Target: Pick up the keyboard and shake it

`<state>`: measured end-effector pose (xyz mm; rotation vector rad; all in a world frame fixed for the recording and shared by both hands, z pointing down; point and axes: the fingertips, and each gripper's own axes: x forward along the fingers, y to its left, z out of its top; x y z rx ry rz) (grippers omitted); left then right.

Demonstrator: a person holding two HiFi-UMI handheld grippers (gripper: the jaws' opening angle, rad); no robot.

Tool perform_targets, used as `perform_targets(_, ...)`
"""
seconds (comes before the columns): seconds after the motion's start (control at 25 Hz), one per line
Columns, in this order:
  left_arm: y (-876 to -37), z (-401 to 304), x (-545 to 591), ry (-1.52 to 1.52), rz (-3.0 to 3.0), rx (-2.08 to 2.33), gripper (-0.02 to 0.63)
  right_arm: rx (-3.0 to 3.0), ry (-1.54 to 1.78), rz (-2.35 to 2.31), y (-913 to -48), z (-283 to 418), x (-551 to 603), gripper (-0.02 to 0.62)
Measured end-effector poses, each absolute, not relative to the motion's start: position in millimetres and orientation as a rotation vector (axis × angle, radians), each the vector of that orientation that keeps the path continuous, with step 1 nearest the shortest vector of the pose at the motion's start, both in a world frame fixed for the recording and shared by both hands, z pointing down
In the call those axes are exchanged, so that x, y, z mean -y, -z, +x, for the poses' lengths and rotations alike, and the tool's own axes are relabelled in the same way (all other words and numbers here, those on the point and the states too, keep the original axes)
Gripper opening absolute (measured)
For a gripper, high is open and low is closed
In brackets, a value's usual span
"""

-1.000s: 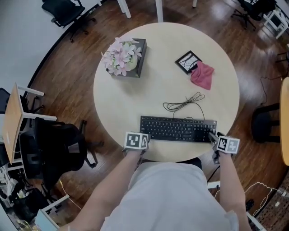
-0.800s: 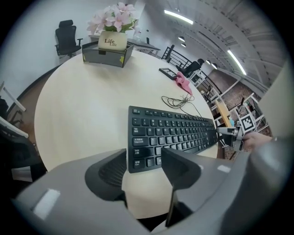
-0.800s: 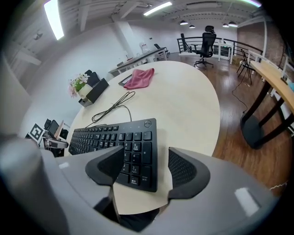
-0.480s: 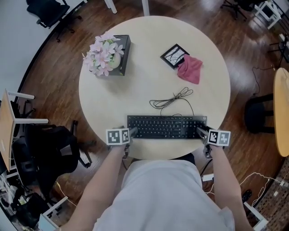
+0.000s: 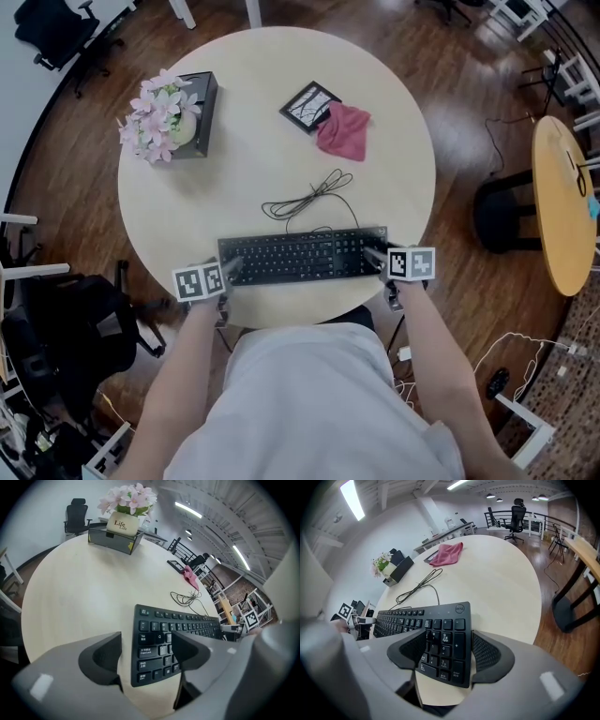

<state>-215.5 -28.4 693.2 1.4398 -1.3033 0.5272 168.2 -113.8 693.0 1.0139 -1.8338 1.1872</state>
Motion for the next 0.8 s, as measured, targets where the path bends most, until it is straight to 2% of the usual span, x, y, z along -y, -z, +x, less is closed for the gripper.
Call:
perform_targets(0.52, -697.5, -208.6, 40.9, -0.525, 1.442, 1.306, 0.333, 1.809, -1.212, 0.975, -698.6, 161.1, 117.4, 0.308)
perform_targets(0.8, -696.5, -205.9, 41.0, -0.534, 1.444, 1.309, 0.355, 1.8, -1.212, 0.99, -697.0, 159.4, 116.5, 0.31)
